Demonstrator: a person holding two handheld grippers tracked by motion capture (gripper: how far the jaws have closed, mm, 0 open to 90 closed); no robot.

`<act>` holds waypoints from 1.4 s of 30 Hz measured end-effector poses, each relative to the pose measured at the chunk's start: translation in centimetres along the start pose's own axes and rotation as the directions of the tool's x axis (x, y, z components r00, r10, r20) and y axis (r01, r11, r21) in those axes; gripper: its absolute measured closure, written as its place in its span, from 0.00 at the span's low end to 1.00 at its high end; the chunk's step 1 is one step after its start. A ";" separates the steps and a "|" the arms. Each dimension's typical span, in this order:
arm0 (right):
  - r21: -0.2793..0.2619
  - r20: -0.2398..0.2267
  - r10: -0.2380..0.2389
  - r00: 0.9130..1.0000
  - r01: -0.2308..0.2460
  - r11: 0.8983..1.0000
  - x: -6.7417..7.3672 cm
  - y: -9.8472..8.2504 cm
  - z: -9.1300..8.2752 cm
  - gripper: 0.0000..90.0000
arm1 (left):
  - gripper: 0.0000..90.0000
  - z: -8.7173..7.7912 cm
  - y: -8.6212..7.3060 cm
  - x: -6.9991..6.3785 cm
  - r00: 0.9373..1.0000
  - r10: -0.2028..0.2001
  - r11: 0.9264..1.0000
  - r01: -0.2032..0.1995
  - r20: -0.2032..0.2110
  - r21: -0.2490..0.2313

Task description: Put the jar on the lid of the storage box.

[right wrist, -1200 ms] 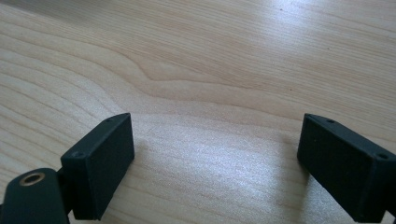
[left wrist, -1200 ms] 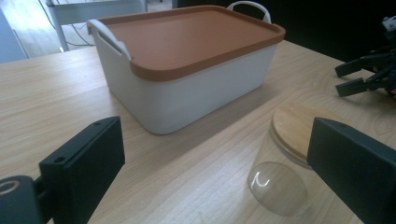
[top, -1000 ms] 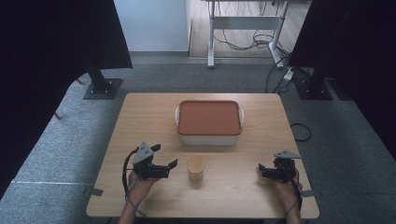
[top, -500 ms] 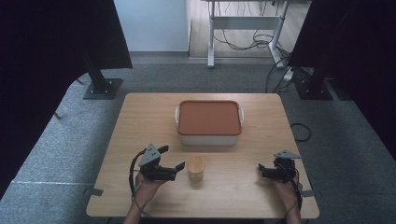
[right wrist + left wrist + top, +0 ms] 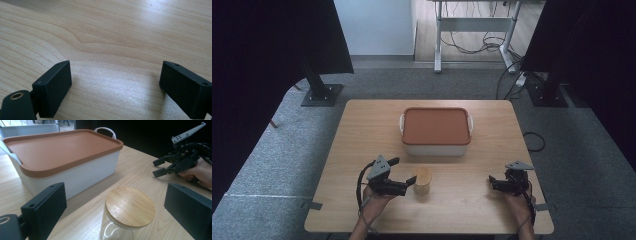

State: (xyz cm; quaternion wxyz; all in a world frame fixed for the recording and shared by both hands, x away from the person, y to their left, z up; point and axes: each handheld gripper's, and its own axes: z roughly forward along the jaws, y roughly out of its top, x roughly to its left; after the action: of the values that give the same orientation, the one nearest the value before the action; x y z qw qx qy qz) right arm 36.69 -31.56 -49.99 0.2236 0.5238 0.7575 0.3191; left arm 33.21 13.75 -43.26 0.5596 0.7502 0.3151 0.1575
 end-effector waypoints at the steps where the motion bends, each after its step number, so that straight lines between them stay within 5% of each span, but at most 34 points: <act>1: 0.000 0.000 0.000 1.000 0.000 1.000 0.0 0.0 0.0 0.11 | 0.04 0.1 0.0 -0.1 1.000 0.002 1.000 -0.002 0.002 0.001; 16: 0.000 0.000 0.000 1.000 0.000 1.000 0.0 0.0 0.0 0.11 | 0.04 1.6 -0.5 -1.6 0.999 0.019 1.000 -0.019 0.034 -0.004; 42: 0.001 0.000 -0.001 1.000 0.001 1.000 0.0 0.0 0.0 0.11 | 0.05 4.9 -3.2 -2.3 0.999 0.046 0.997 -0.047 0.018 0.065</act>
State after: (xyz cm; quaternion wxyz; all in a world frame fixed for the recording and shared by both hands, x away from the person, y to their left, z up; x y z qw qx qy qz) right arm 36.69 -31.55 -49.99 0.2235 0.5235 0.7578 0.3190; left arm 33.44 9.21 -47.62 0.5333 0.7766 0.2980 0.1538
